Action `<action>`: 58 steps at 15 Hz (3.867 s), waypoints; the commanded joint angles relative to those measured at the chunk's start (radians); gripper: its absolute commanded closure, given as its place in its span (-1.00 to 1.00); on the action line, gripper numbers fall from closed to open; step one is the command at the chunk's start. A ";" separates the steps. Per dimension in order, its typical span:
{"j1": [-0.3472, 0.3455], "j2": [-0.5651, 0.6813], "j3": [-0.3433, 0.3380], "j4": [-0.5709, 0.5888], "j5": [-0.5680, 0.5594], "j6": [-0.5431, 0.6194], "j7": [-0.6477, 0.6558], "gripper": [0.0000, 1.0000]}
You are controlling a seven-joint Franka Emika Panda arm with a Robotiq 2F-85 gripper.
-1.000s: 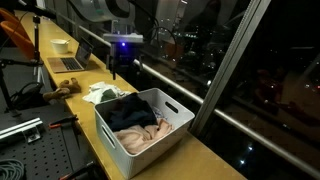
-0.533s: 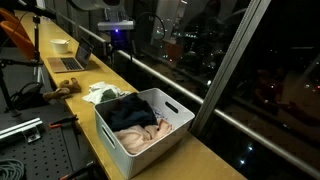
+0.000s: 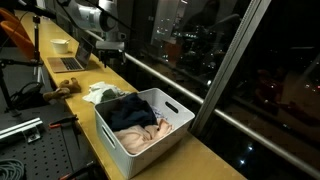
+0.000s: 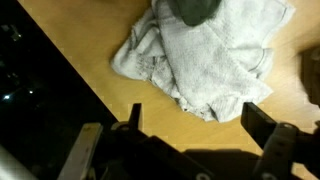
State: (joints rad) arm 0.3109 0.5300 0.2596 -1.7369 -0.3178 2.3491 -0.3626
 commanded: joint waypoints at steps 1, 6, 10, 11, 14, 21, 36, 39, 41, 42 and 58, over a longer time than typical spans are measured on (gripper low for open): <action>0.034 0.168 0.007 0.150 0.037 0.026 0.007 -1.00; 0.042 0.284 -0.001 0.179 0.066 0.028 0.026 -1.00; 0.011 0.274 0.006 0.127 0.089 0.023 0.029 -1.00; 0.010 0.282 0.005 0.133 0.094 0.013 0.031 -1.00; 0.008 0.340 0.008 0.174 0.115 -0.007 0.027 -1.00; 0.015 0.436 0.002 0.243 0.138 0.004 0.052 -0.31; 0.056 -0.006 -0.050 0.053 0.092 0.073 0.249 0.89; 0.033 -0.158 -0.091 -0.076 0.081 0.073 0.311 0.89; 0.001 -0.256 -0.109 -0.156 0.081 0.056 0.320 0.89; -0.019 -0.304 -0.116 -0.195 0.084 0.052 0.316 0.89; -0.253 -0.620 -0.208 -0.307 0.103 -0.114 0.090 0.89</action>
State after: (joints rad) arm 0.0611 -0.0722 0.0554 -2.0638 -0.2117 2.2897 -0.2573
